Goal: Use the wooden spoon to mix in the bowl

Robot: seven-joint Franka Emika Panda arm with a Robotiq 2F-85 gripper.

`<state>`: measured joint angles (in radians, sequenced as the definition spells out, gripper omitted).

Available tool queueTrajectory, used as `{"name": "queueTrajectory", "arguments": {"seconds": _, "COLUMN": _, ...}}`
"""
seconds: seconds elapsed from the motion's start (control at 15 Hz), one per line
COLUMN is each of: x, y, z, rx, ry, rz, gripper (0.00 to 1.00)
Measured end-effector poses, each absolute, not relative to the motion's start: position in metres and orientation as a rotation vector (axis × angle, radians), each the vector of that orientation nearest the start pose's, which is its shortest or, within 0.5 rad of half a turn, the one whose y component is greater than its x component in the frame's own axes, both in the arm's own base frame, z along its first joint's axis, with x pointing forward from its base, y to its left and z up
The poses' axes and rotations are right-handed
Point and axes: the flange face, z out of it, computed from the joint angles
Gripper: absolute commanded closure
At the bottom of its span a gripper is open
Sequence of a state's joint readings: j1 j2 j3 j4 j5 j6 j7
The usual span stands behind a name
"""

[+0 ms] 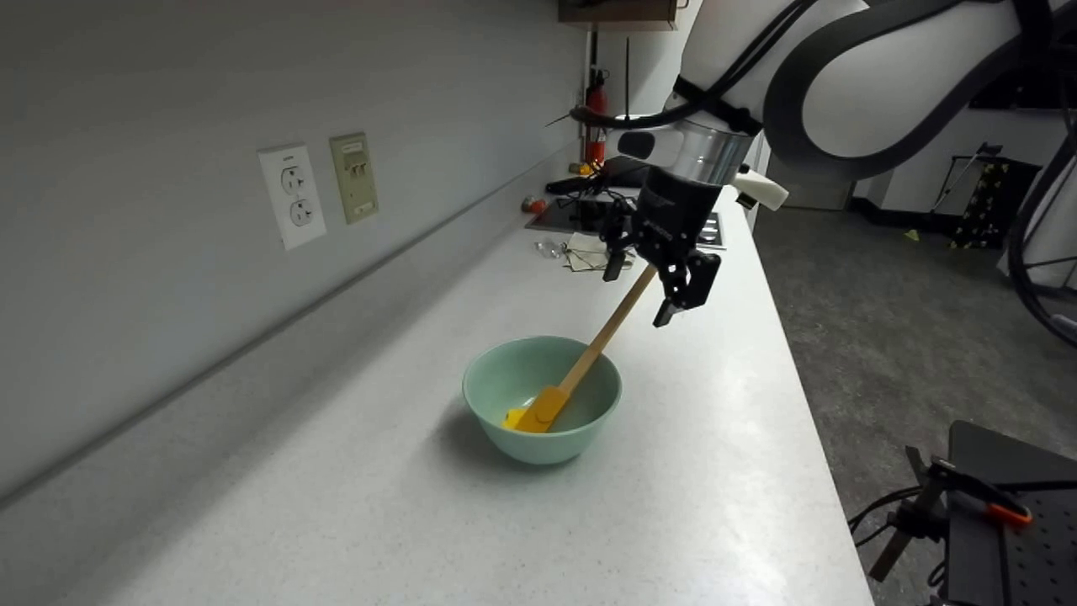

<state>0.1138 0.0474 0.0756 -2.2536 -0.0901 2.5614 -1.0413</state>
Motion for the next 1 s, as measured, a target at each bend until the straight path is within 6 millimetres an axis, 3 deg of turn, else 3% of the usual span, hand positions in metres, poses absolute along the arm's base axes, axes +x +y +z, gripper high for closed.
{"name": "queueTrajectory", "arguments": {"seconds": 0.67, "x": 0.5485, "y": 0.1033, "z": 0.3713, "rx": -2.593, "ry": -2.067, "rz": -0.178, "gripper": 0.00}}
{"name": "queueTrajectory", "arguments": {"seconds": 0.87, "x": 0.5471, "y": 0.1025, "z": 0.3682, "rx": -2.597, "ry": -2.046, "rz": -0.099, "gripper": 0.35}}
{"name": "queueTrajectory", "arguments": {"seconds": 1.0, "x": 0.5478, "y": 0.1028, "z": 0.3671, "rx": -2.606, "ry": -2.030, "rz": -0.070, "gripper": 0.51}}
